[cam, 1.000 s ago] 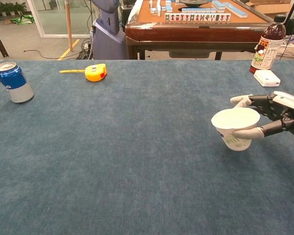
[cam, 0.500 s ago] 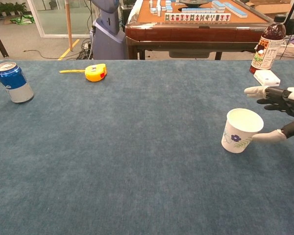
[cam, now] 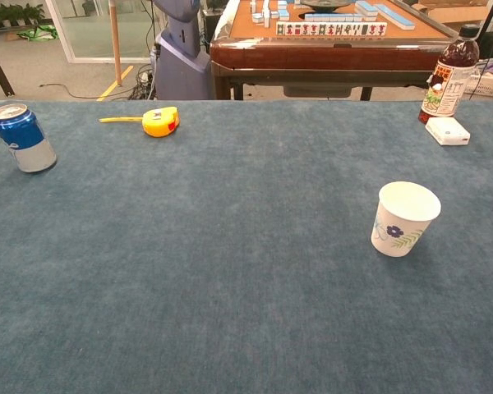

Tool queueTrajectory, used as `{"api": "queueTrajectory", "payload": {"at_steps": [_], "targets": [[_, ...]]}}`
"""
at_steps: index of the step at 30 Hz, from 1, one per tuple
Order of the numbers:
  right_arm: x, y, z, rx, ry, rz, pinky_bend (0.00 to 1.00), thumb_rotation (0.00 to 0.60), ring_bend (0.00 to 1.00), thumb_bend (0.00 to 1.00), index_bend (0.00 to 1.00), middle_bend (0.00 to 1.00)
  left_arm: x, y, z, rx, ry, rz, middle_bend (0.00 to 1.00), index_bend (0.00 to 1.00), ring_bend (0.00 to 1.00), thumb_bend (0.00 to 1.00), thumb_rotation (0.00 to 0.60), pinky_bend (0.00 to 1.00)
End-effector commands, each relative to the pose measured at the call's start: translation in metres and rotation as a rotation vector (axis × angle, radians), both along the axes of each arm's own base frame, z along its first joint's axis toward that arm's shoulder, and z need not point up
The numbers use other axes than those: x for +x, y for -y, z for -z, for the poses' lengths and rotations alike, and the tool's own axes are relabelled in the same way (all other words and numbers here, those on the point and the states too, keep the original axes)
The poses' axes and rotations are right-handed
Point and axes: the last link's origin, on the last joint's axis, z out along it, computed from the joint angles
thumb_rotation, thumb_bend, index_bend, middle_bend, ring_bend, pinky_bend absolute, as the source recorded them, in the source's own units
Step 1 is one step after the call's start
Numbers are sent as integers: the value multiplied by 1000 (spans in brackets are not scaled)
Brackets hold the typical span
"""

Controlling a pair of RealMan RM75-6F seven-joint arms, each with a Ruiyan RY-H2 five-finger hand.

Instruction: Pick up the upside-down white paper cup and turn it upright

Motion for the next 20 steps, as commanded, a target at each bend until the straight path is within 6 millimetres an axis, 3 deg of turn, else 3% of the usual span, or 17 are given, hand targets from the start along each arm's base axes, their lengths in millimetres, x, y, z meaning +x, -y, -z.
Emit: {"api": "queueTrajectory", "payload": {"at_steps": [1, 9, 20], "targets": [[-5, -28, -29, -47, -142, 35, 0, 600, 0, 0, 220, 163, 4, 2, -2, 11, 2, 12, 244, 70, 297, 138, 600, 534], [-13, -60, -49, -80, -250, 82, 0, 600, 0, 0, 247, 163, 14, 7, -5, 28, -2, 49, 244, 70, 297, 138, 600, 534], [-13, -61, -60, -113, -214, 72, 0, 600, 0, 0, 247, 163, 16, 7, -7, 24, 5, 47, 244, 70, 297, 138, 600, 534]]}}
